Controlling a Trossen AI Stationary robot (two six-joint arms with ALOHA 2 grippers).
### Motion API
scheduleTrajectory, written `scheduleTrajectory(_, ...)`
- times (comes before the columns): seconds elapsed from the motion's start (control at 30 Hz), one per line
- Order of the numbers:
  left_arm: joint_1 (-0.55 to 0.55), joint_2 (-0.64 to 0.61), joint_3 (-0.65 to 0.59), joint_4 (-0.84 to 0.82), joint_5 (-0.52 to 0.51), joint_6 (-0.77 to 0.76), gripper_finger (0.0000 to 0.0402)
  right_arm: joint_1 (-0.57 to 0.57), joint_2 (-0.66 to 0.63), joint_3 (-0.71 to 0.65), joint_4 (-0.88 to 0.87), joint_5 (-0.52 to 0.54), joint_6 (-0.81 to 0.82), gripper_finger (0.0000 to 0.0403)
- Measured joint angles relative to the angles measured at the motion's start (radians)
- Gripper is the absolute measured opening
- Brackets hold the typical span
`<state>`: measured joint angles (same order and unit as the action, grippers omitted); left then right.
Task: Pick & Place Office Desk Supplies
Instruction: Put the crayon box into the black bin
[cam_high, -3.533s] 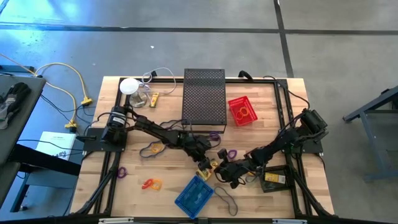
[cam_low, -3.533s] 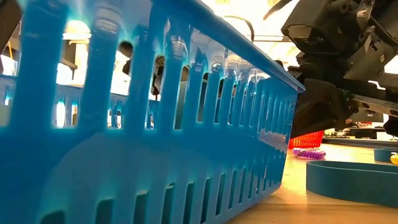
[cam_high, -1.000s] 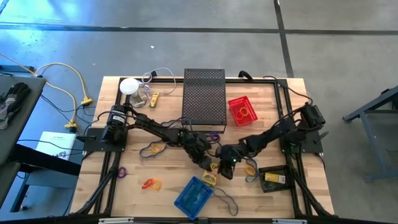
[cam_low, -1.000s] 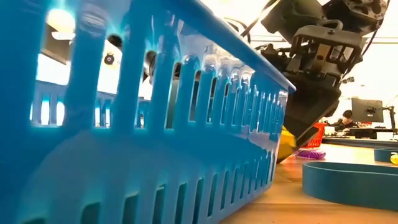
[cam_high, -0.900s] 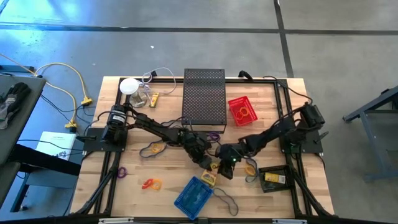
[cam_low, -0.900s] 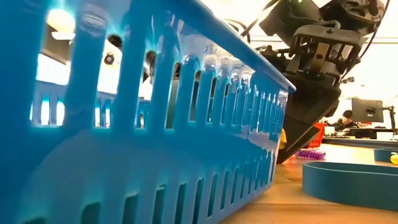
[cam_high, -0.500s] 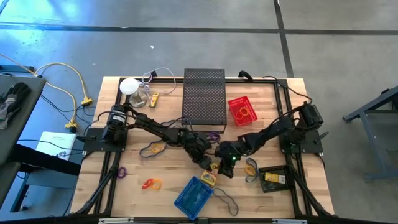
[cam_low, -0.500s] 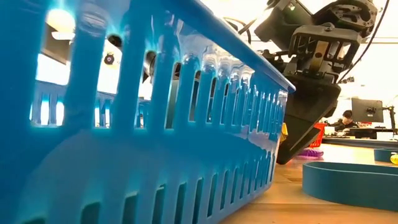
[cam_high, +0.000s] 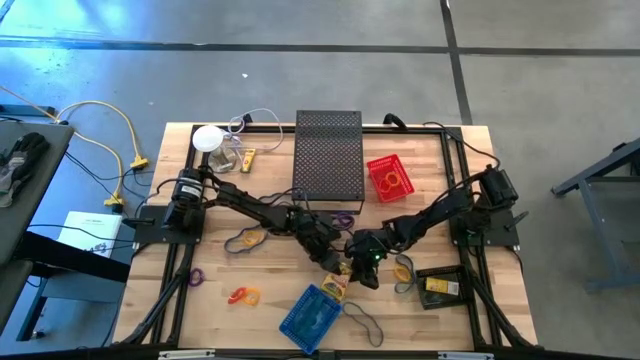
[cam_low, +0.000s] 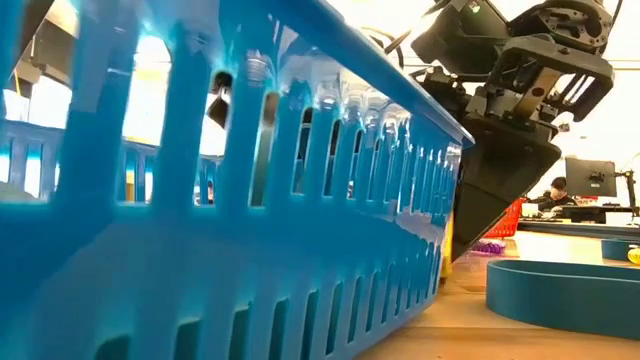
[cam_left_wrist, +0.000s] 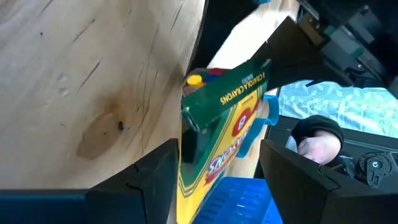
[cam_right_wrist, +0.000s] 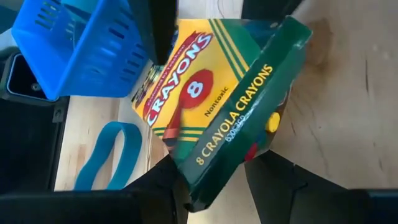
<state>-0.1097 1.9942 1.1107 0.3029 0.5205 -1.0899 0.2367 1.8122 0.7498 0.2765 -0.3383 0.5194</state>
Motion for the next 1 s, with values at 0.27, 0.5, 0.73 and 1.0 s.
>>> scheduleTrajectory(0.27,-0.003,0.000,0.000,-0.002,0.000,-0.005,0.0218,0.000,0.000,0.000,0.035,0.010,0.032,0.0129)
scheduleTrajectory(0.5,-0.021,0.000,0.000,-0.002,0.000,0.018,0.0218,-0.001,0.000,0.001,0.032,0.081,0.056,0.0129)
scheduleTrajectory(0.73,-0.043,0.000,0.000,0.002,-0.016,0.086,0.0218,-0.002,-0.002,0.002,0.020,0.152,0.055,0.0129)
scheduleTrajectory(1.0,-0.052,0.000,0.000,0.043,-0.049,0.108,0.0218,-0.002,-0.003,0.003,0.019,0.158,0.053,0.0129)
